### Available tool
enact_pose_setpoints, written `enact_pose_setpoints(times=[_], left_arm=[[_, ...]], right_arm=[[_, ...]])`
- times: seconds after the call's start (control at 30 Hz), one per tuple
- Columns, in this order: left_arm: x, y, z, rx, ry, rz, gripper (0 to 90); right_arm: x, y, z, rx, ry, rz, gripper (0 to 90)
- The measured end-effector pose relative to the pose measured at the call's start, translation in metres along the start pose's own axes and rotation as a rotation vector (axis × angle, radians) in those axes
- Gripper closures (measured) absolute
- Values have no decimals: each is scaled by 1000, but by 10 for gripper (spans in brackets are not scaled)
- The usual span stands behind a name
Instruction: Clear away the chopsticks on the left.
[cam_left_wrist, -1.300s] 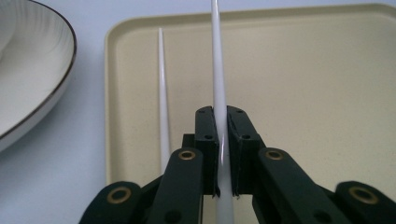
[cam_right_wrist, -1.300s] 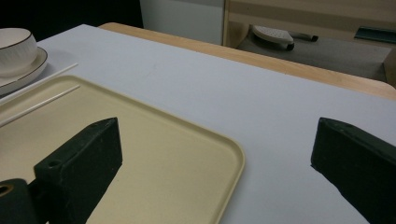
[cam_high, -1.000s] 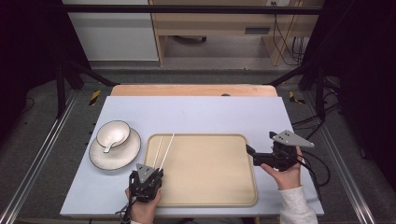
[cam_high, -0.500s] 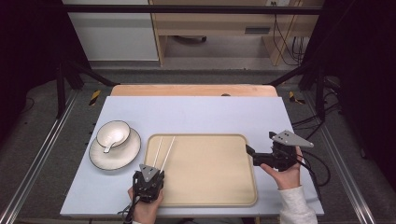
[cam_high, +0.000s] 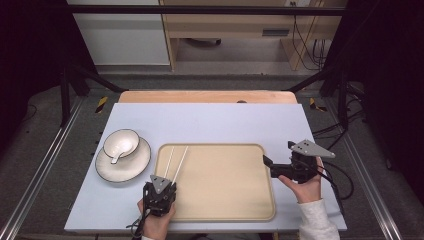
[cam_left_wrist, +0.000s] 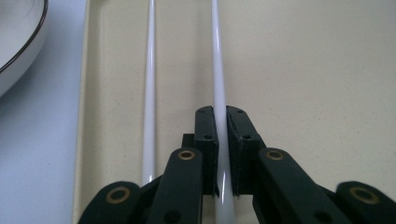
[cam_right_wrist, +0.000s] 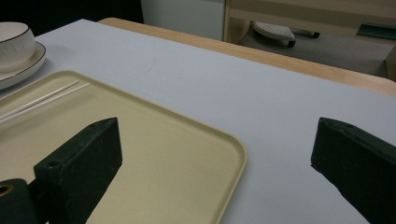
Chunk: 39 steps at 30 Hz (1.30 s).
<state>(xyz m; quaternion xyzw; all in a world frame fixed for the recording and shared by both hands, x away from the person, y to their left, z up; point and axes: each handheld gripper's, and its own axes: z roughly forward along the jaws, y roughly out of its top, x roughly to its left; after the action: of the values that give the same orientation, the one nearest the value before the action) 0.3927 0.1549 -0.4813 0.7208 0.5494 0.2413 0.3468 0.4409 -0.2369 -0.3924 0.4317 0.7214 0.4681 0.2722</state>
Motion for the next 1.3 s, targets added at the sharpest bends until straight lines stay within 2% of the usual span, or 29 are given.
enact_pose_setpoints(times=[0.47,0.63,0.87,0.93,1.07,1.13,1.23,1.3], left_arm=[[-1,3,1,17,-17,4,835],[0,7,-2,6,-34,12,817],[6,21,-13,-51,-100,47,737],[10,26,-17,-72,-140,60,703],[15,37,-24,-101,-180,122,644],[19,43,-28,-118,-209,128,606],[25,50,-32,-135,-225,146,545],[31,54,-36,-137,-218,177,511]], right_arm=[[0,0,0,1,1,-1,23],[-1,0,-1,-3,-2,1,23],[-2,1,-2,-8,-1,10,23],[-2,1,-3,-11,-3,9,22],[-3,1,-4,-15,-5,10,22],[-3,1,-5,-17,-4,10,21],[-3,2,-6,-23,-4,18,20],[-4,2,-6,-25,-4,17,19]])
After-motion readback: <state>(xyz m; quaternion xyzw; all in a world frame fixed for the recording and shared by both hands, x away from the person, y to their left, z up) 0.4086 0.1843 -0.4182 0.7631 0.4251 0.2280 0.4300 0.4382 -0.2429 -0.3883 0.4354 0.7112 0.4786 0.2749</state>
